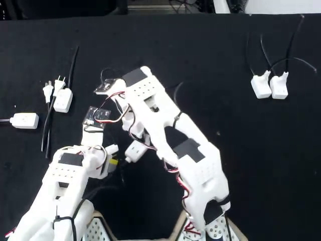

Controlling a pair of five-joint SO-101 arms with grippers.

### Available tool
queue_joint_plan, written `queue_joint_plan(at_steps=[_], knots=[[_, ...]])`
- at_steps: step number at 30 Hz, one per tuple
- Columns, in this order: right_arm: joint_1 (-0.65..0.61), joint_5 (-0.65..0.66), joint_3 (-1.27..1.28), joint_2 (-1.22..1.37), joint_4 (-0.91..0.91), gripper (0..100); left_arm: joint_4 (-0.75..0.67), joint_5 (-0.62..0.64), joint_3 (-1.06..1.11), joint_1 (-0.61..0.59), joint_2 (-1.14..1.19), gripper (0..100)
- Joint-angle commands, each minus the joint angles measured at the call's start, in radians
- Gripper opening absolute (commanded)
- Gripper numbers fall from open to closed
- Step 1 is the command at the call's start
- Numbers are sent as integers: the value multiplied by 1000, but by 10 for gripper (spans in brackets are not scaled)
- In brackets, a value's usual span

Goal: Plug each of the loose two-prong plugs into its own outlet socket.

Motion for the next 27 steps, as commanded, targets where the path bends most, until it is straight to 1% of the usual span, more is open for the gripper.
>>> queue_joint_plan(at_steps=[1, 9, 15, 19, 23, 27], knots=[[-31, 12, -45, -2, 14, 10, 5, -8, -12, 16, -12, 267], [-92, 9, -67, 79, 9, 10, 5, -8, -12, 13, -12, 267], [-68, -3, -130, 136, 9, 10, 5, -8, -12, 10, -12, 267], [-17, -38, -148, 134, 12, 10, 5, -8, -12, 8, -12, 267], [61, -34, -150, 131, 25, 10, 5, -8, -12, 8, -12, 267], [120, -34, -140, 74, 32, 10, 5, -8, -15, 8, -12, 267]])
